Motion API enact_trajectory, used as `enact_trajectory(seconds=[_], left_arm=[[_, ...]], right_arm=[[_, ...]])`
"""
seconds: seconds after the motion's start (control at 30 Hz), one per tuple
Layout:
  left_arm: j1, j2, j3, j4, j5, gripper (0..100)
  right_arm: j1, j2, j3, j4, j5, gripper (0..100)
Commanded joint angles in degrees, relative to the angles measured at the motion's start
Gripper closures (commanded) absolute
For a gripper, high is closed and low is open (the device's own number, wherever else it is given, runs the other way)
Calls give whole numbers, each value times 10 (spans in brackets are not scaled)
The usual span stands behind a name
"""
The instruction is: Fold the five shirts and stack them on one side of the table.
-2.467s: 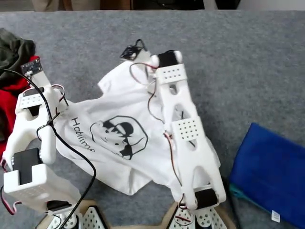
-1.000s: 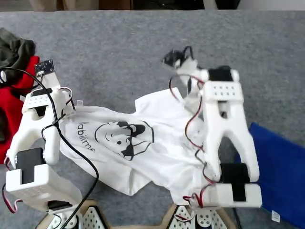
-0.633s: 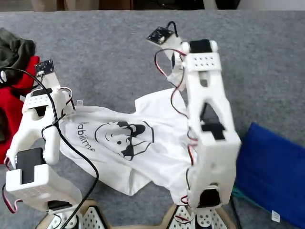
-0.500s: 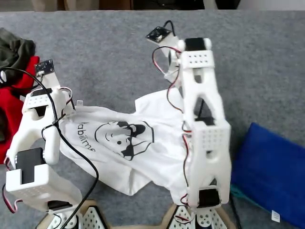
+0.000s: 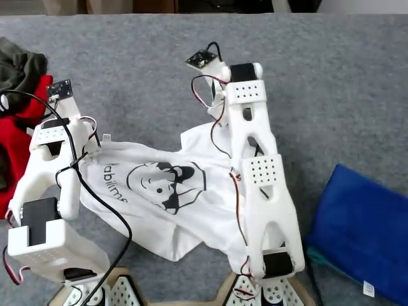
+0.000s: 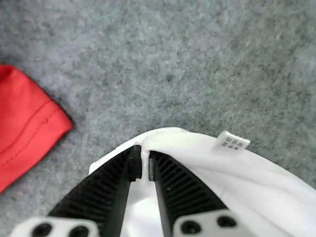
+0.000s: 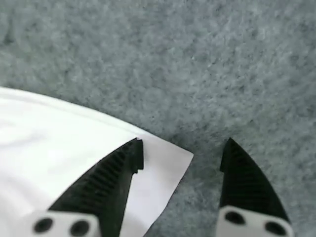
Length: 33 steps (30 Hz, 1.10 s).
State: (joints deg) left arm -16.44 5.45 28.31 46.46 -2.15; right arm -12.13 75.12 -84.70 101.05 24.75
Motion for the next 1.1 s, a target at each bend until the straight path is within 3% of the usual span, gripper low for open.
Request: enact_trajectory(seconds=[0.0, 0.63, 0.9, 1.07], left_arm=[[0, -10, -3, -6, -6, 981], [0, -10, -4, -6, -6, 981], [0, -10, -4, -6, -6, 981], [0, -10, -4, -6, -6, 981]], right_arm=[[16, -3, -31, 10, -22, 734], [20, -2, -1, 11, -127, 737], [20, -2, 4, 11, -129, 912], [20, -2, 4, 11, -128, 943]])
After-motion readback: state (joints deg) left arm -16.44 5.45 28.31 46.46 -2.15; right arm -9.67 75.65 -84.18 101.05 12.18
